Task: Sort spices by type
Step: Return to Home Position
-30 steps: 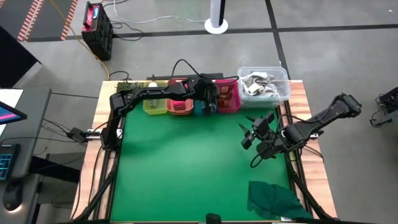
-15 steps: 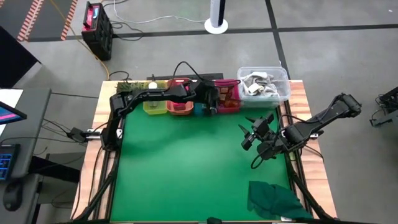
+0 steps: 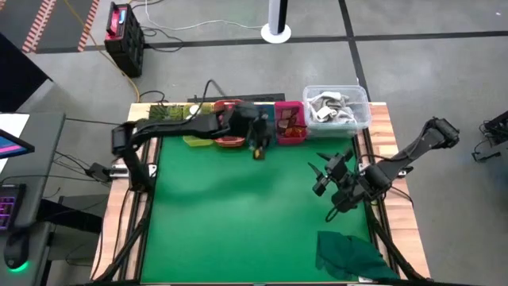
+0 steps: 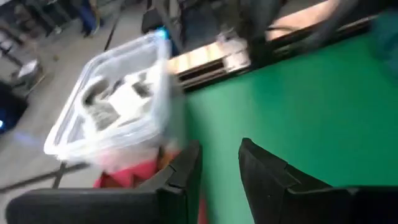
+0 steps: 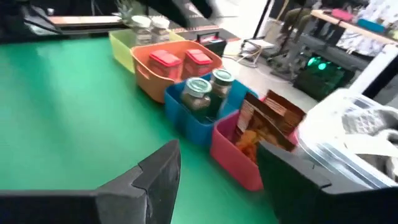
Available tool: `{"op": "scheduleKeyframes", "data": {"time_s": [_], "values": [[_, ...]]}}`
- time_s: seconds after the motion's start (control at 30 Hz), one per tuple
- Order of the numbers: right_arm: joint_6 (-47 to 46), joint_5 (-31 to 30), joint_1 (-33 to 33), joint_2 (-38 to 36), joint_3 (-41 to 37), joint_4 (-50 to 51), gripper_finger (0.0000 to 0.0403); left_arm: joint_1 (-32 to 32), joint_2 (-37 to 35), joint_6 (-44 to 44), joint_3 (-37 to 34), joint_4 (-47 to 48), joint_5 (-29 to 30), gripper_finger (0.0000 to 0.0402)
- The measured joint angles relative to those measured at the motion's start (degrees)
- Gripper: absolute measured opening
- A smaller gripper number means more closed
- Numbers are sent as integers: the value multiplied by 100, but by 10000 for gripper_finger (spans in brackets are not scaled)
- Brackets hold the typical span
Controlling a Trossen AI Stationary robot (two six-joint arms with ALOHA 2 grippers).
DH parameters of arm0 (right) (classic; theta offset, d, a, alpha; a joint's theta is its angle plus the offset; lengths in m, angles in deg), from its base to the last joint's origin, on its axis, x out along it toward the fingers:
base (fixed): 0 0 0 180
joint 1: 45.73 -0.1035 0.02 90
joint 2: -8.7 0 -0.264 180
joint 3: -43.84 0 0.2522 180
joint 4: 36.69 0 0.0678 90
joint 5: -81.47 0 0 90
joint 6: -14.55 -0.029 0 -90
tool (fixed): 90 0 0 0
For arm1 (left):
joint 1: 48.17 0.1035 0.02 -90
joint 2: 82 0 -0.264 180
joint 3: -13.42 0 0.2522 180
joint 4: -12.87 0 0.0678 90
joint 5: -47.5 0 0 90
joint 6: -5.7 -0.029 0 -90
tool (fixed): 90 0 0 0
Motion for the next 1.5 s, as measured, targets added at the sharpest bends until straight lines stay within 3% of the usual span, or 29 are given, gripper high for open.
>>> {"op": "scheduleKeyframes", "data": {"time_s": [0.23,0.37,0.5,0.7,0.87,1.23,1.5], "values": [[-956,-129,-61,-687,-896,130,240,-525,-1162,556,-1707,-807,51,76],[-367,138,324,-1067,-1400,-996,240,-864,-1814,884,-2552,-1127,77,72],[1159,1117,1149,-1167,-1921,-2988,240,-1066,-2263,1087,-3213,-1251,191,71],[2693,3386,2714,-1131,-2563,-5033,227,-1114,-2838,1275,-4176,-1903,196,71],[3025,4109,3273,-1677,-2732,-5057,196,-1109,-3487,1470,-4871,-2238,455,71],[3362,4105,3306,-3776,-2815,-3795,168,-1681,-4432,2033,-5597,-1690,2219,70],[3858,4101,3382,-4655,-3573,-4386,168,-2146,-5110,2252,-6289,-2155,2406,70]]}}
